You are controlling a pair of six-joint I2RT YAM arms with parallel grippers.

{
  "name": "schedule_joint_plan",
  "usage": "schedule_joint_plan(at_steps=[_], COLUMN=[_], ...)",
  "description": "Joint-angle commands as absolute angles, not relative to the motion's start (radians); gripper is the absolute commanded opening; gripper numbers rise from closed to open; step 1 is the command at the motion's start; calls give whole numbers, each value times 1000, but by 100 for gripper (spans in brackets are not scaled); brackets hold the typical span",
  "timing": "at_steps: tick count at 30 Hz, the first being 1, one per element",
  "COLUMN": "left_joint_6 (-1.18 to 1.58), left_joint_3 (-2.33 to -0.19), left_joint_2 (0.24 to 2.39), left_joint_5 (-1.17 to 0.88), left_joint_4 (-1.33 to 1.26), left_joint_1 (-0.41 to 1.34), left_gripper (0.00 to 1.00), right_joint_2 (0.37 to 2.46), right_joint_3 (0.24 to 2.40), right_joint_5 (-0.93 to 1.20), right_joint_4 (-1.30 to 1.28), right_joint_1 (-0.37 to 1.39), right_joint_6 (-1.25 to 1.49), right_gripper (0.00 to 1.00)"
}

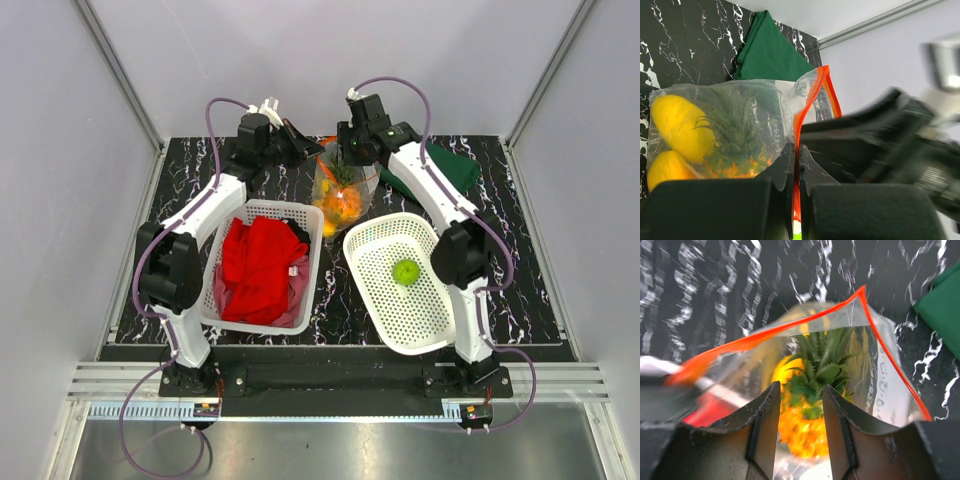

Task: Open the zip-top bag and remove the fake food

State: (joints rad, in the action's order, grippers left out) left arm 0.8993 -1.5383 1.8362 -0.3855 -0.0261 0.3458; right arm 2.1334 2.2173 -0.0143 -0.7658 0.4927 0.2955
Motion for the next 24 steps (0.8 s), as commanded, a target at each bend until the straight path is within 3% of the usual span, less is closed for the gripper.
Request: schedule_joint_plan(at_steps=[1,10,12,20,24], left_joint_6=[907,905,917,948,948], left_joint_3=[-1609,-1666,-1675,-1704,-1721], left_joint_2=[1830,1873,1891,1950,1971], left_joint_5=[-419,-420,-423,-430,-431], left_joint_4=[-89,-74,-81,-92,-91], left_joint_1=[350,350,351,362,374], left_gripper=[0,0,0,0,0], right_joint_2=[2195,2296,2304,2276,2286], right_joint_3=[2309,2319,2304,2084,1994], right_joint_5=[-21,-3,46,214,297], right_joint_4=[-822,-795,-773,-447,-280], right_joint_1=[497,477,474,469,448], right_joint_6=[290,291,301,307,357], right_gripper=[47,58,66,78,79])
